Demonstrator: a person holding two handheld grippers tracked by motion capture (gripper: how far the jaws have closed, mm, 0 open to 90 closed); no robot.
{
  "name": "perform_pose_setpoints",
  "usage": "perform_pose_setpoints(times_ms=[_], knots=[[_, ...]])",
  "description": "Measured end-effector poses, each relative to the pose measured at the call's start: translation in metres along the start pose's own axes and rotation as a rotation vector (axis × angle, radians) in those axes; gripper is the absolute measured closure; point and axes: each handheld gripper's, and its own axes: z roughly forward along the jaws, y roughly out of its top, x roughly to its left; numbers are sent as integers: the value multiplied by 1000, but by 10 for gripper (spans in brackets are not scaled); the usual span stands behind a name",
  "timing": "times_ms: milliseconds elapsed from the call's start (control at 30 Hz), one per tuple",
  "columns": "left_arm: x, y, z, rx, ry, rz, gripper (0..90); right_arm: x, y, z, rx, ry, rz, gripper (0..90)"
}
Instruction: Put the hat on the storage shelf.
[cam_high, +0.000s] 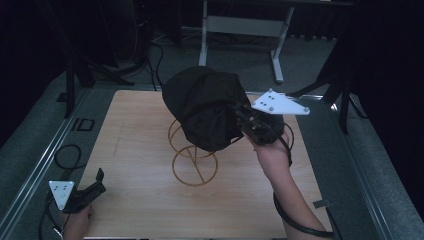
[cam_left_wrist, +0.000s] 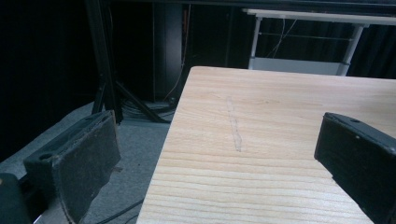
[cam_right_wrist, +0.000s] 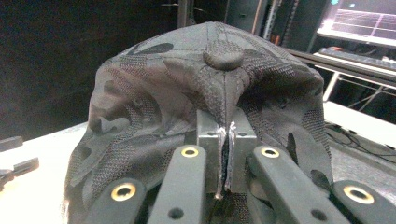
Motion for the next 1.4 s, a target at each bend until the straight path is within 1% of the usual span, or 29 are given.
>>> perform_pose_setpoints(times_ms=[300,467,667,733,767,933,1167,1300,1400], knots=[[0,0,0,0,2,0,6,14,-2,14,19,49,-4,869],[0,0,0,-1,1,-2,6,17,-7,22,34,57,-2,869],[0,0,0,3,-1,-3,6,18,-20,31,66,65,1,868],[0,0,0,3,-1,-3,6,19,-22,32,69,63,1,868],[0,0,0,3,-1,-2,6,18,-27,35,85,64,6,868],[0,0,0,1,-2,-1,6,18,-37,42,108,75,23,866],[0,0,0,-1,-4,-1,6,19,-54,50,136,89,33,857],[0,0,0,-1,-4,0,6,19,-64,52,143,93,41,837],[0,0,0,0,-4,0,6,19,-67,52,137,92,49,779]])
